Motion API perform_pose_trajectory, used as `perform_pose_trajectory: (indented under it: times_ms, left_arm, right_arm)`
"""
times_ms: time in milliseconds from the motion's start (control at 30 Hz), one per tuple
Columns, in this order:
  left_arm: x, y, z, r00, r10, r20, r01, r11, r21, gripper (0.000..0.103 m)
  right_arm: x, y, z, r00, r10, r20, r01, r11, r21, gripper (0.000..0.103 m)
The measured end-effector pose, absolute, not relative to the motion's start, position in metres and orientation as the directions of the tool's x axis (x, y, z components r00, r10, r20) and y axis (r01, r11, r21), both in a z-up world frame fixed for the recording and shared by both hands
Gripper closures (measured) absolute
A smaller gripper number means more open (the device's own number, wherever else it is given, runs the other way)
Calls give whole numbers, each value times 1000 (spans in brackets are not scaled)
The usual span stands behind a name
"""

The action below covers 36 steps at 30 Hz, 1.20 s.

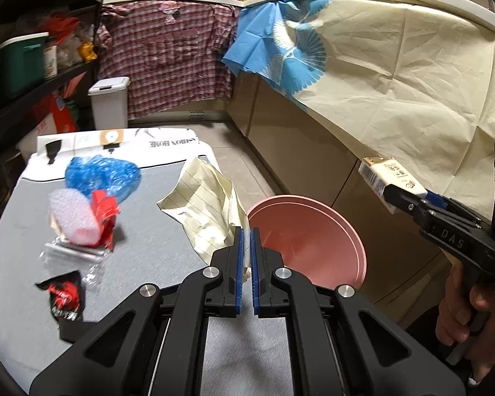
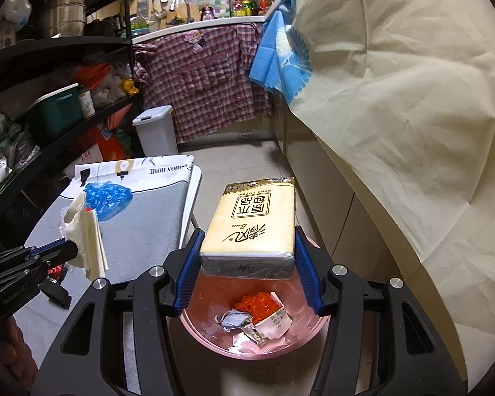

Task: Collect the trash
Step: 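Open the right tool to drop the tissue pack into the bucket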

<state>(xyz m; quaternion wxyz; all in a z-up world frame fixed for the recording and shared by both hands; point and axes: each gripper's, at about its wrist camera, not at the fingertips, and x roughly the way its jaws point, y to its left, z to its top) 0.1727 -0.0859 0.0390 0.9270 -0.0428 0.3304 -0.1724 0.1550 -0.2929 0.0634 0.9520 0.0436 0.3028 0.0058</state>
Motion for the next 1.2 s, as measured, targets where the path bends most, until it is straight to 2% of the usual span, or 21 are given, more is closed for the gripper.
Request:
perform_pose_trajectory:
  times_ms: [400,867,967,1000,1033,1200]
  left_arm:
    - [213,-123,31,671,-454,-586,399,888,-231,99]
    - [251,-157,-3,567,-540,-622,477,831,-286,99]
    - [254,-163,-11,534,-547,-645,491,821,-290,95]
    - [255,-163,-11,532,-544,-649,489,823,-289,94]
    - [256,-162,-13,527,-548,-650,488,821,-297,90]
    - [253,-149,-11,534,-552,-641,472,823,-315,89]
  right_arm:
    - [180,-309,44,785,-20,-620,100,990,95,49]
    - [203,-324,24,741,-42,-671,162,980,118,49]
    - [210,-324,19,722,-51,-690,170,980,106,46]
    - [213,-324,17,715,-55,-697,173,980,100,40]
    - [214,-324,15,710,-60,-702,176,980,95,38]
    - [216,-322,14,711,-71,-699,181,980,85,37]
